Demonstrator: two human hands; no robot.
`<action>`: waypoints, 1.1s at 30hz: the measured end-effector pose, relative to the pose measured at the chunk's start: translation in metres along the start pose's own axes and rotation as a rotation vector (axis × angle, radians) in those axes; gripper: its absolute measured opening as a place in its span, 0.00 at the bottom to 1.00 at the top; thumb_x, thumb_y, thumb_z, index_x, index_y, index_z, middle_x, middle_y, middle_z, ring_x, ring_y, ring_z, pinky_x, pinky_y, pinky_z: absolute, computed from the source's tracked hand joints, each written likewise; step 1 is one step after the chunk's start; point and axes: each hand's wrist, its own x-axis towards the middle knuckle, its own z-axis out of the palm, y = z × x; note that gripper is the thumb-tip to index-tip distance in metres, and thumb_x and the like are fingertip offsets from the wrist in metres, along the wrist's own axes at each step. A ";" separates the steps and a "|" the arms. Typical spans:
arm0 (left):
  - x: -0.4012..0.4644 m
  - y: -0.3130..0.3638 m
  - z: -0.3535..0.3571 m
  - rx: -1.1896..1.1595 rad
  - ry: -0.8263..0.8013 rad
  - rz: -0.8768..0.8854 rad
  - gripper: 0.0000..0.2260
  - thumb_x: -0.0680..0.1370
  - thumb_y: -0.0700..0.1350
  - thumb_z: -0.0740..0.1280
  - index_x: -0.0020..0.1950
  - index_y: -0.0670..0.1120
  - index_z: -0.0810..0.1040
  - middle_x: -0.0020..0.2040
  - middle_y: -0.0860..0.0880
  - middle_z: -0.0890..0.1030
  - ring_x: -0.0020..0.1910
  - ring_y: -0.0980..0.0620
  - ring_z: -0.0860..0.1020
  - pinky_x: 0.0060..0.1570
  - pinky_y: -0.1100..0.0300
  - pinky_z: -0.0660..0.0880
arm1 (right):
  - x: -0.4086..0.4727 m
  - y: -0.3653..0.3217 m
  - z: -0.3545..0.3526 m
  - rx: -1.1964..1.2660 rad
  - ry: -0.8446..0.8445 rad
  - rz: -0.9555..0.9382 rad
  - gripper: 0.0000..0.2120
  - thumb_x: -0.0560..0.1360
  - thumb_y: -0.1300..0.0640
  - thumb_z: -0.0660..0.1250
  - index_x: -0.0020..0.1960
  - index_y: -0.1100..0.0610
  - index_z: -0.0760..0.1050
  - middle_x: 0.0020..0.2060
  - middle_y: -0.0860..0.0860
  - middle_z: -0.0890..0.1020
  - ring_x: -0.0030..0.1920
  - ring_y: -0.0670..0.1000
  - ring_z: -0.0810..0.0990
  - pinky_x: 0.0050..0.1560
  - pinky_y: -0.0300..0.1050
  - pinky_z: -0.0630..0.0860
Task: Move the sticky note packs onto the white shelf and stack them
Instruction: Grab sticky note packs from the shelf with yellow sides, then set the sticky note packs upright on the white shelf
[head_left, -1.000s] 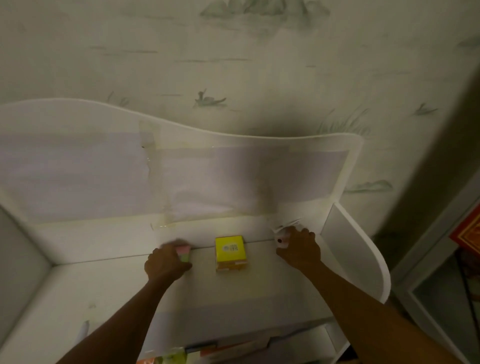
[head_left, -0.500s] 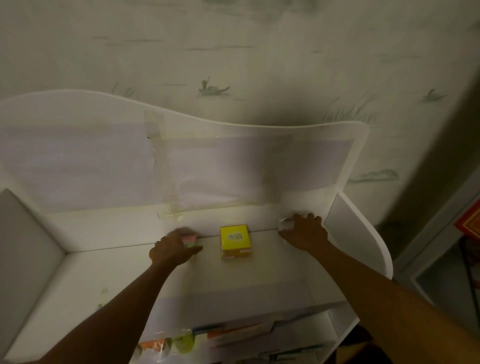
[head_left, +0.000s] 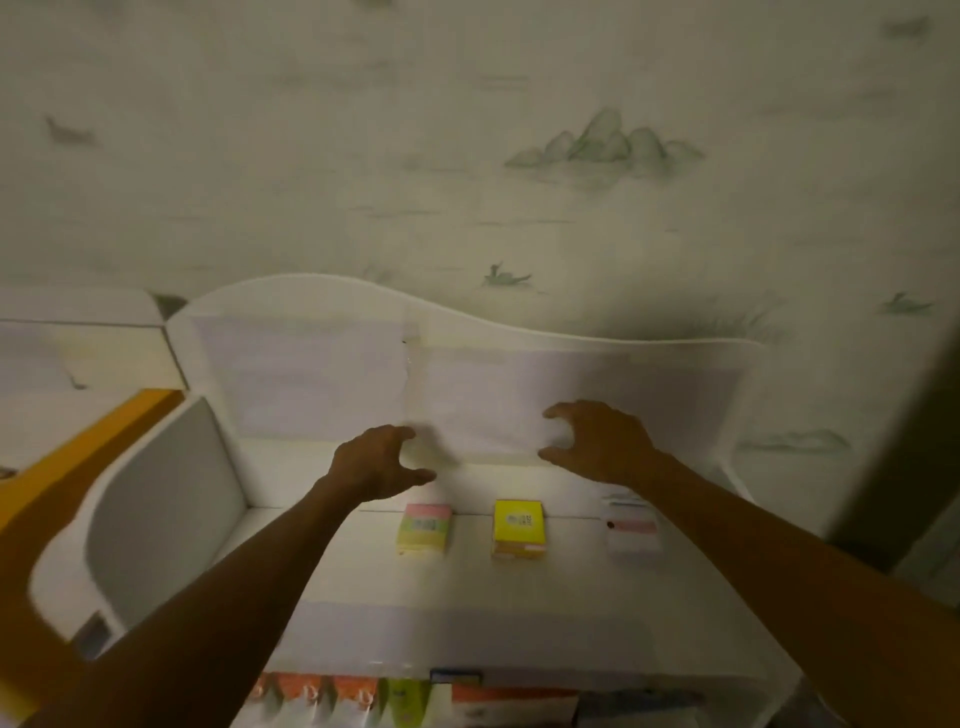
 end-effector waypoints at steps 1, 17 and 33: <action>-0.005 -0.004 -0.011 0.018 0.021 0.016 0.36 0.70 0.66 0.68 0.74 0.52 0.64 0.73 0.53 0.68 0.71 0.51 0.67 0.66 0.52 0.67 | 0.001 -0.011 -0.006 -0.001 0.021 -0.032 0.28 0.73 0.38 0.66 0.71 0.45 0.66 0.70 0.47 0.71 0.71 0.50 0.67 0.69 0.48 0.65; -0.117 -0.187 -0.170 0.148 0.258 -0.124 0.37 0.70 0.64 0.70 0.74 0.51 0.63 0.73 0.50 0.67 0.70 0.48 0.67 0.65 0.48 0.69 | 0.019 -0.260 -0.038 0.037 0.095 -0.372 0.31 0.72 0.37 0.67 0.72 0.44 0.65 0.70 0.45 0.70 0.69 0.50 0.69 0.67 0.52 0.69; -0.282 -0.464 -0.265 0.213 0.305 -0.319 0.39 0.70 0.63 0.71 0.75 0.49 0.62 0.74 0.49 0.65 0.72 0.48 0.66 0.68 0.50 0.67 | 0.004 -0.600 0.019 0.118 0.080 -0.591 0.30 0.73 0.38 0.67 0.72 0.44 0.64 0.71 0.47 0.68 0.70 0.52 0.67 0.65 0.51 0.69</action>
